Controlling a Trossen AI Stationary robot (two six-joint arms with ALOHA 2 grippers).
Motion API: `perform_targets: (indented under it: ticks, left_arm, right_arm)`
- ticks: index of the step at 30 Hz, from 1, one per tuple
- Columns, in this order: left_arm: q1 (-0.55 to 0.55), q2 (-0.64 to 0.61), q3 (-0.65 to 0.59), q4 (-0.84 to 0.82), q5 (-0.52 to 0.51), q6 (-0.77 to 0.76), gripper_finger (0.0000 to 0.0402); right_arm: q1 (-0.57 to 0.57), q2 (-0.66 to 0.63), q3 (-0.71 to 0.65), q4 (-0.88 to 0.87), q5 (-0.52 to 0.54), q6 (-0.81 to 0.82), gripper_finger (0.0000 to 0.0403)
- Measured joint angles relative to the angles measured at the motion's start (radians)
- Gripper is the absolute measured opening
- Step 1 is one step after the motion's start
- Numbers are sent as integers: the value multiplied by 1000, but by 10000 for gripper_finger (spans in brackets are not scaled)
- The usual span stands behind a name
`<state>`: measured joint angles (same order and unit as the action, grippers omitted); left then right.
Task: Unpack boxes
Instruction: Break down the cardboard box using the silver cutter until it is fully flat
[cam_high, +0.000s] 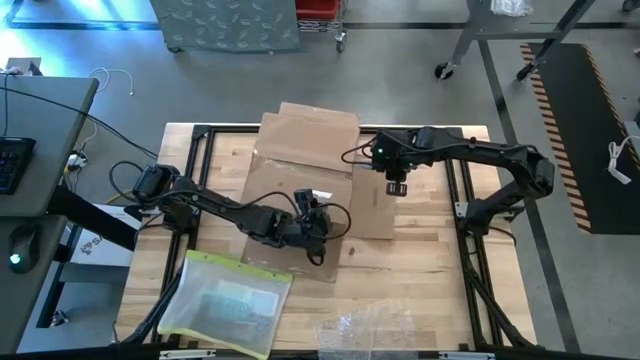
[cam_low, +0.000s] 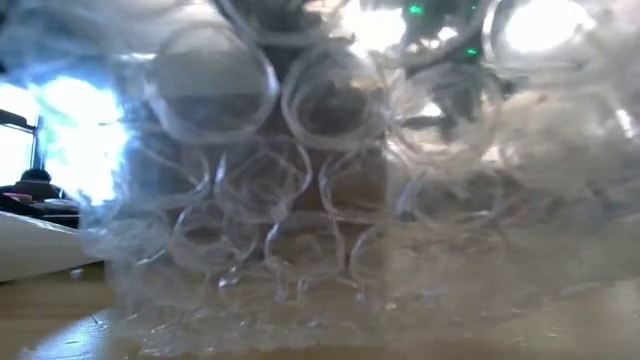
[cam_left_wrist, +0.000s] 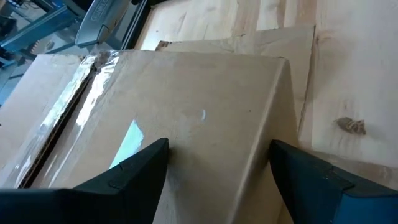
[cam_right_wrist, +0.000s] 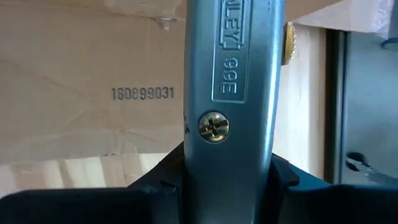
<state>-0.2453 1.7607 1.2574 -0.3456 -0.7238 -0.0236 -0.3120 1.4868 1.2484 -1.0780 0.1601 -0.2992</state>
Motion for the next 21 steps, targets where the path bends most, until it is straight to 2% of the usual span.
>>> perform_targets:
  ticks: [5, 8, 12, 15, 21]
  left_arm:
    - [-14, -1, 0, 8, -17, 0, 257]
    - [-41, -16, 24, -15, -22, -8, 257]
    - [-80, -53, 94, -36, -38, -2, 257]
    - [-96, -86, 123, -41, -39, -2, 257]
    - [-104, -131, 126, -77, -108, -35, 257]
  right_arm:
    - [-7, -23, -1, -19, 90, -18, 92]
    - [-16, -76, -2, -28, 11, -14, 92]
    - [-12, -192, -41, 34, -155, 47, 92]
    - [8, -292, -151, 89, -201, 162, 92]
    - [140, -462, -433, 78, -192, 534, 92]
